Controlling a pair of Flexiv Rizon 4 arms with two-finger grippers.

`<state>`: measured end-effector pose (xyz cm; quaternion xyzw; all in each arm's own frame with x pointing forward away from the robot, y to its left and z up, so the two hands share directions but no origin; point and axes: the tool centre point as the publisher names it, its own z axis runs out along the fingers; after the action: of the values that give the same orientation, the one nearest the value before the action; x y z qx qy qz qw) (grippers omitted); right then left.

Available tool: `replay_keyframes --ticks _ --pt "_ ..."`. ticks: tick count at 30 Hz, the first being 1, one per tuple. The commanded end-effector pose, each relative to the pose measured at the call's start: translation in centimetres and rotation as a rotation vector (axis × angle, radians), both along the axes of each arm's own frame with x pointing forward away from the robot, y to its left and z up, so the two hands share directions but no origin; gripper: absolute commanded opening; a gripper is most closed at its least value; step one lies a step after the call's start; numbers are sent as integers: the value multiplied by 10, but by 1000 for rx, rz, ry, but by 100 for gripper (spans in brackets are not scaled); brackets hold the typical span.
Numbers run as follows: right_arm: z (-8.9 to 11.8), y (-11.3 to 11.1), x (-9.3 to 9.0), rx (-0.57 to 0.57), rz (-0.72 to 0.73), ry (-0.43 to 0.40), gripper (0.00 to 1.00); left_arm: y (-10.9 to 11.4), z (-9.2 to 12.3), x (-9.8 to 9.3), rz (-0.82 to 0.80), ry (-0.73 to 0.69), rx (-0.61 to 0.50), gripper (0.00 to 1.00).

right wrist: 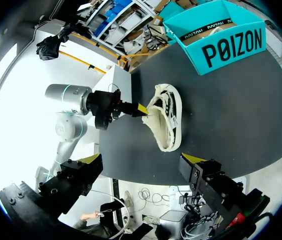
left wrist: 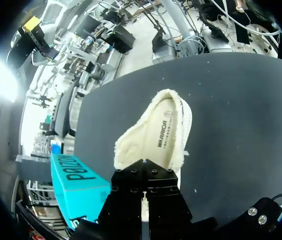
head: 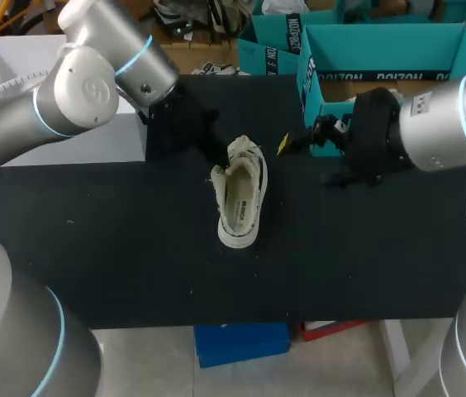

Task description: Take the shoe out of the shoebox, open the shoe tongue, remove and reinsert the insole, then place the shoe into the shoebox

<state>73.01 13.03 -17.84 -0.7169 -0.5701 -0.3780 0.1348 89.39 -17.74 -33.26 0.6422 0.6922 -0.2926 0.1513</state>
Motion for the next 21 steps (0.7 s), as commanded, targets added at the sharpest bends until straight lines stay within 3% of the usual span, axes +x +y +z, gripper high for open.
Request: replay_keyframes --ticks 1,9,14,16,21 --pt "0 1 0 0 -1 0 100 -6 -10 -1 -9 9 4 0" --pt "0 1 0 0 -1 0 100 19 -6 -38 -86 59 11 0" --pt "0 1 0 0 -1 0 100 36 6 -50 -119 67 -1 0" --pt "0 1 0 0 -1 0 100 37 17 -43 -106 39 -26 0" --pt "0 1 0 0 -1 0 100 26 26 -5 -26 -14 -62 0"
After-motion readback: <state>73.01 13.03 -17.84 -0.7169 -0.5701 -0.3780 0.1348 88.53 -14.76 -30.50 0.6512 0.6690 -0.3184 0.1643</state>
